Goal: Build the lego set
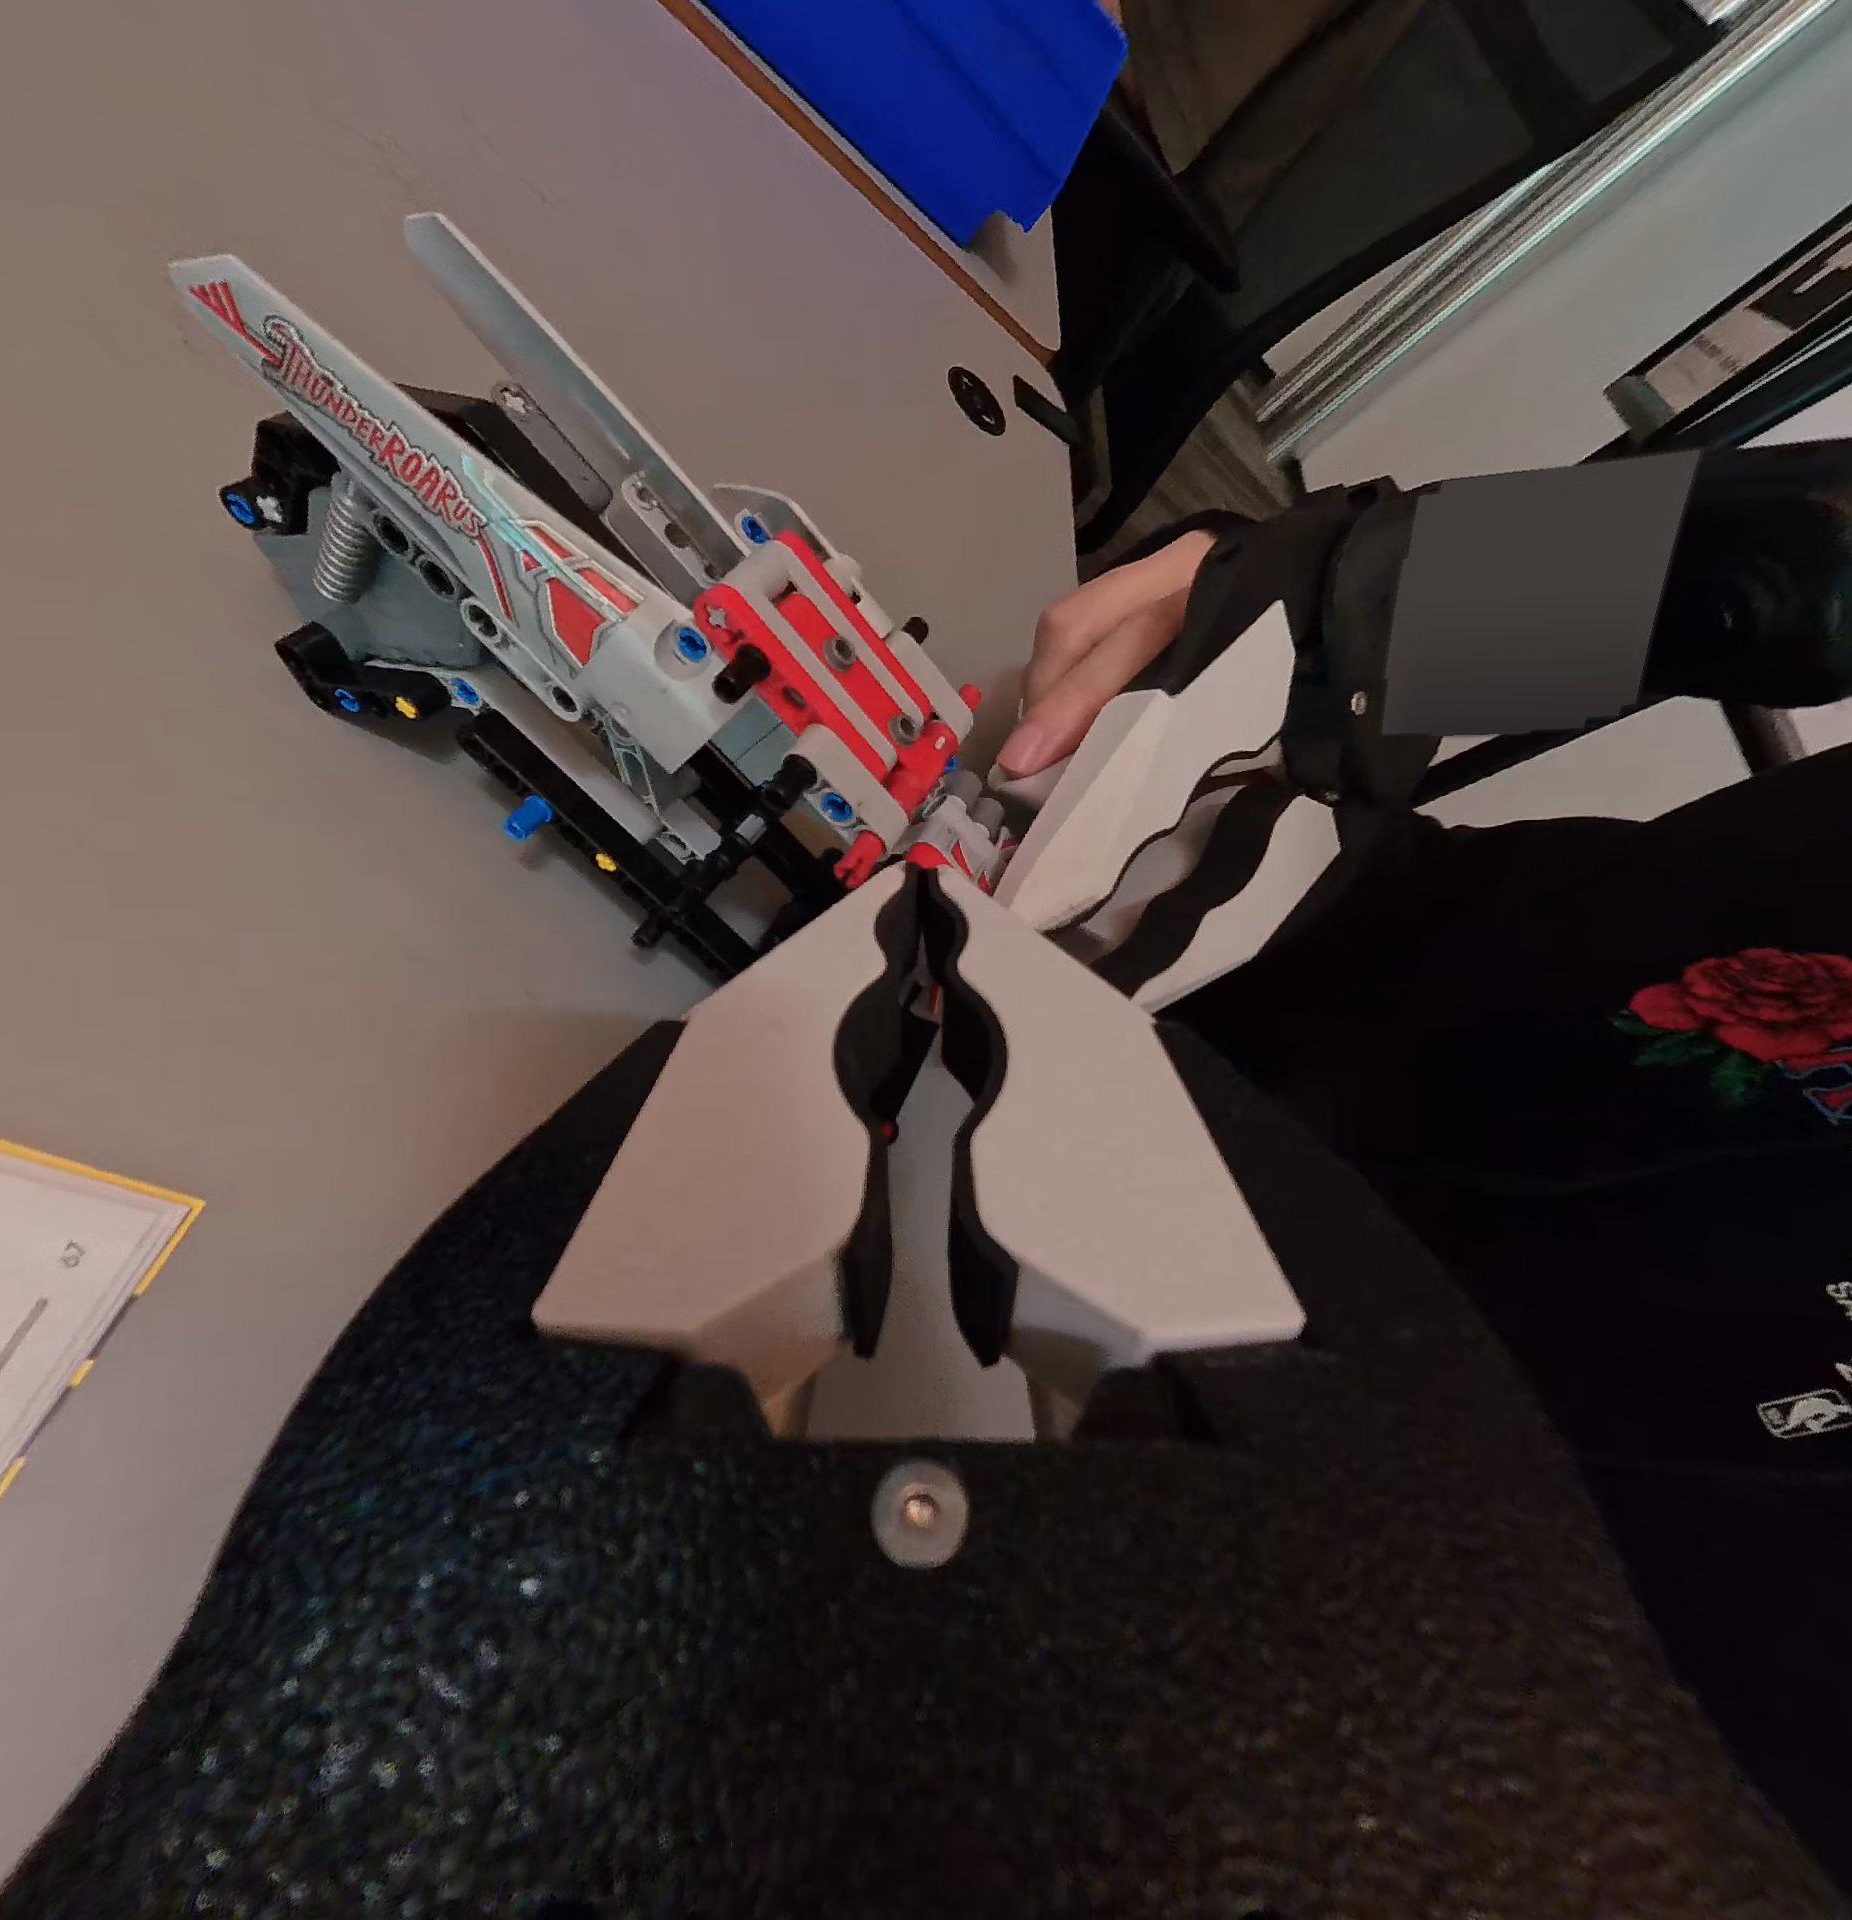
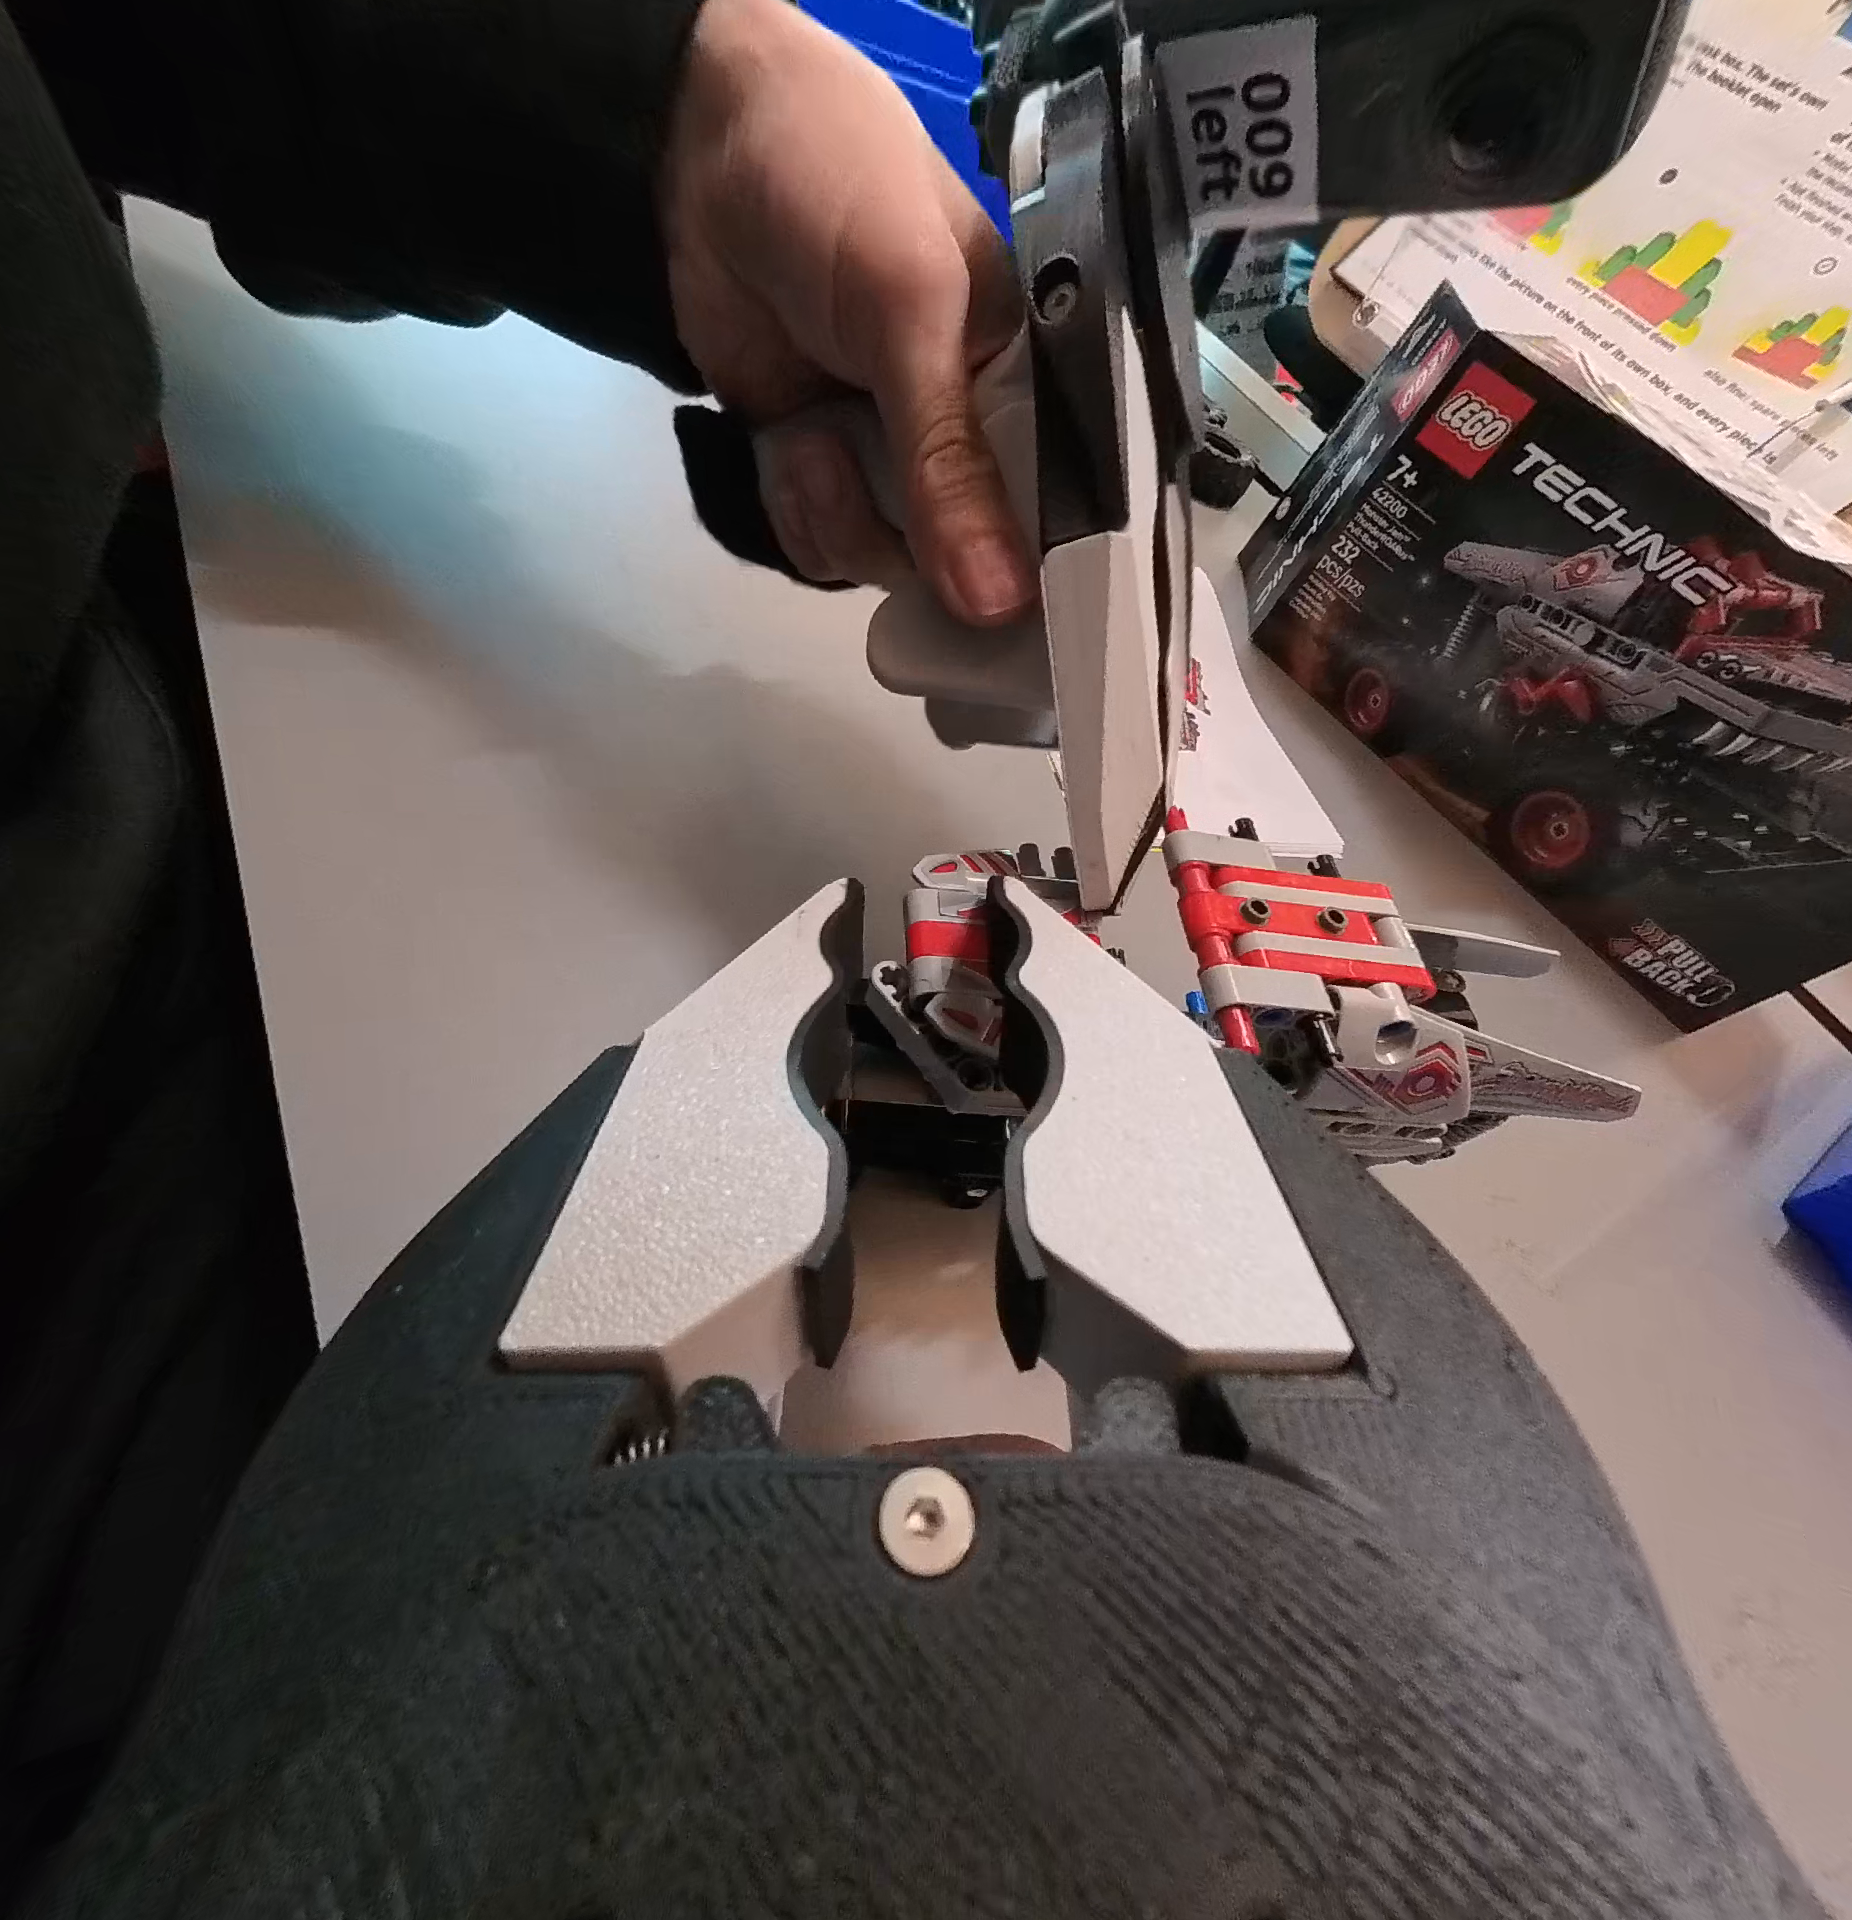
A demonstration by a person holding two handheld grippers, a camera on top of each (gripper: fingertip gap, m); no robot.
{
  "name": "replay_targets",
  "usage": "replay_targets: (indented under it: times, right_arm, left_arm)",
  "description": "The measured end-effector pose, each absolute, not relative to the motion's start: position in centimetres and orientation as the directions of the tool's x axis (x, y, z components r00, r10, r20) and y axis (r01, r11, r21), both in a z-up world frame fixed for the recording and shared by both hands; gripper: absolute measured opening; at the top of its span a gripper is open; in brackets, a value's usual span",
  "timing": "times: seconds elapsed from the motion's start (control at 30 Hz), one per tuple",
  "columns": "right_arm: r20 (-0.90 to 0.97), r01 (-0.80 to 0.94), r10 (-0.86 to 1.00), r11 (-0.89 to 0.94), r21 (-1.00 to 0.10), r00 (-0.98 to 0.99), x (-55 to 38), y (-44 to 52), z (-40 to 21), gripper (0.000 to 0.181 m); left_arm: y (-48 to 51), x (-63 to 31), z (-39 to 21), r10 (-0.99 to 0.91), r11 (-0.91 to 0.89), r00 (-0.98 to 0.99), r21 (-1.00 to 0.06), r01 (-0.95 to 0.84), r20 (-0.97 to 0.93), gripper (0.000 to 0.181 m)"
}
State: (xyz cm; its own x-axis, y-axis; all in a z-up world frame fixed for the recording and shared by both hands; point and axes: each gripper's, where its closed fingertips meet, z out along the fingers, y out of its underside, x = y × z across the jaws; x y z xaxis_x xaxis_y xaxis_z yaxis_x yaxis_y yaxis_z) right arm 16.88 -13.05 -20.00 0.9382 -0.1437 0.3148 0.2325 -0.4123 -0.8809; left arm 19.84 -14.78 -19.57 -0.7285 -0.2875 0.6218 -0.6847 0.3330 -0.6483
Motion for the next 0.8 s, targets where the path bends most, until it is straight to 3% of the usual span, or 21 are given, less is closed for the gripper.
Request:
replay_targets:
  times: [0.2, 0.8]
  right_arm:
    - [0.322, 0.237, -0.145, -0.418, -0.877, 0.936, 16.88, -13.03, -20.03, 0.023]
    - [0.321, 0.236, -0.143, -0.422, -0.875, 0.936, 16.76, -12.95, -20.04, 0.025]
  left_arm:
    - [-14.66, 19.9, -19.66, -0.313, 0.376, -0.786, -0.69, -0.618, 0.533, 0.0]
    - [-14.83, 19.89, -19.66, -0.303, 0.372, -0.784, -0.69, -0.62, 0.541, 0.0]
